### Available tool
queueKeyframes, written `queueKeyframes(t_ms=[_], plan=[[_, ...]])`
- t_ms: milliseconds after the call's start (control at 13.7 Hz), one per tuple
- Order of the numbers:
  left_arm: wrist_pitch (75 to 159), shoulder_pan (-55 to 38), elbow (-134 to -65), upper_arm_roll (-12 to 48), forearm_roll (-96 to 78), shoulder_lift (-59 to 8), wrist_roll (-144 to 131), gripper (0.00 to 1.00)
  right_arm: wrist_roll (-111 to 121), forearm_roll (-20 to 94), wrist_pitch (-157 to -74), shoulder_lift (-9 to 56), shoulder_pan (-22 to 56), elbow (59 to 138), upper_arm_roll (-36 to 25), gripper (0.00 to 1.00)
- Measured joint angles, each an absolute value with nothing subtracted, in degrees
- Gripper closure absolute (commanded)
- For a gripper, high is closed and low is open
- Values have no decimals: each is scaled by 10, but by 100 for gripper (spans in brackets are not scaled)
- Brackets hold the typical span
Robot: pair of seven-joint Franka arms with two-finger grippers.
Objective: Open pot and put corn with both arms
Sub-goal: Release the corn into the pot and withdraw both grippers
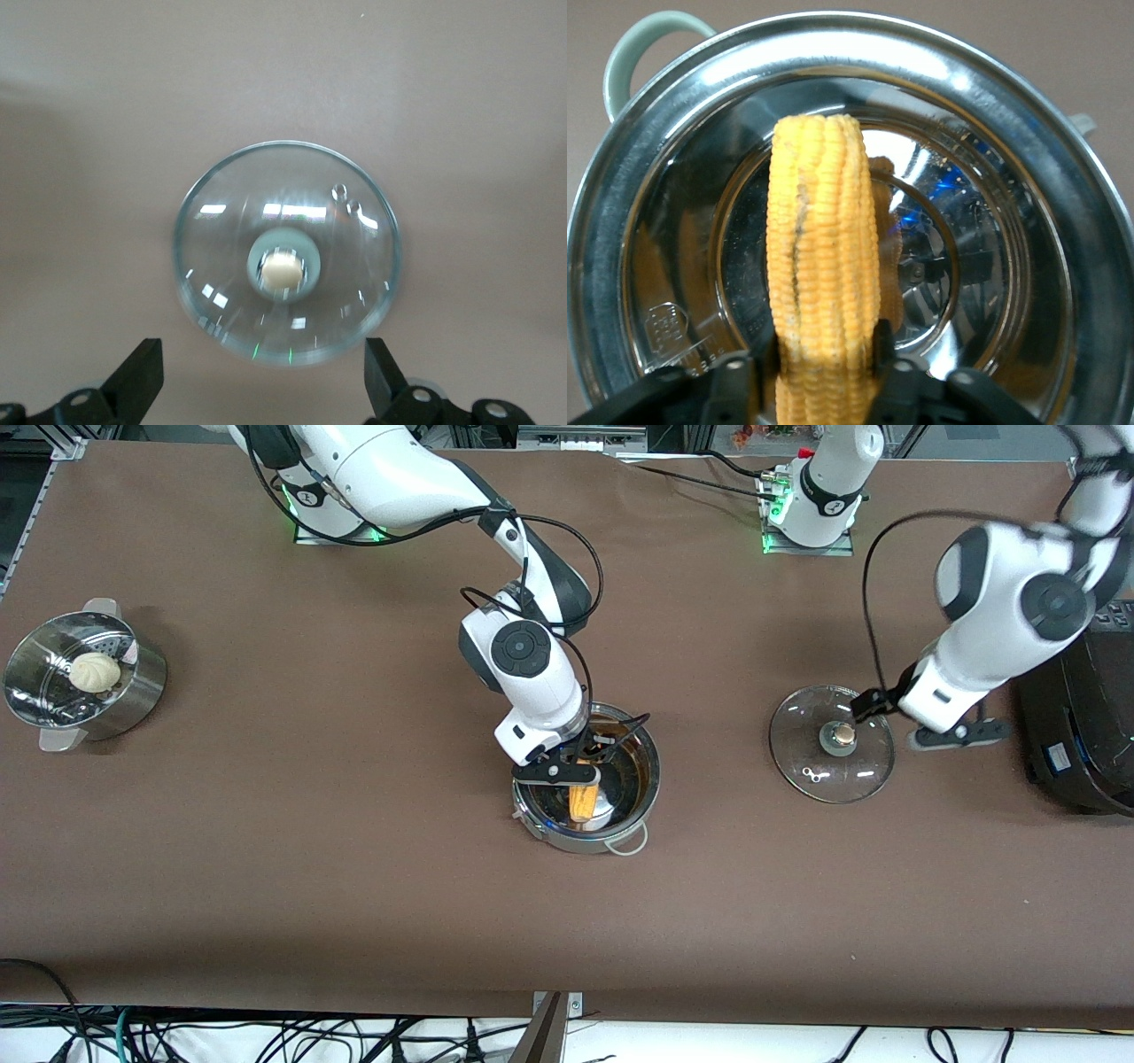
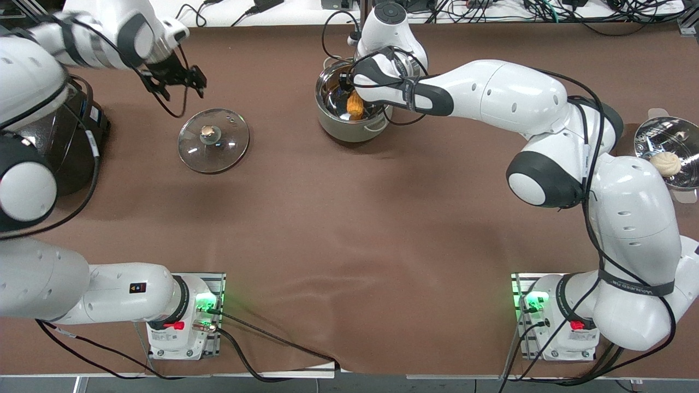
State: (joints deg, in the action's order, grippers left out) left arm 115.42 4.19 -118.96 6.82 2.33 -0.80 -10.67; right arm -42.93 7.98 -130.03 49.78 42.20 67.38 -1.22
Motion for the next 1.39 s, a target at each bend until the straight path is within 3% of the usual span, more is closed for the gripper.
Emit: queueKeyframes(t_ms=[219, 365, 583, 1094, 1385], plan=[[988, 42, -1081, 70, 23, 37, -107, 0, -431, 81, -1300, 497, 422, 665, -14, 0], [945, 42, -1031, 70, 23, 36, -107, 0, -431, 81, -1299, 495, 421, 658, -16, 0], [942, 43, -1001, 69, 23, 24, -107, 0, -430, 79, -1240, 471, 421, 650, -37, 0], [939, 43, -997, 70, 23, 16, -107, 0, -328, 77, -937, 339, 419, 643, -184, 0], [936, 43, -996, 70, 23, 16, -107, 0, -122, 77, -880, 299, 393, 656, -282, 0]])
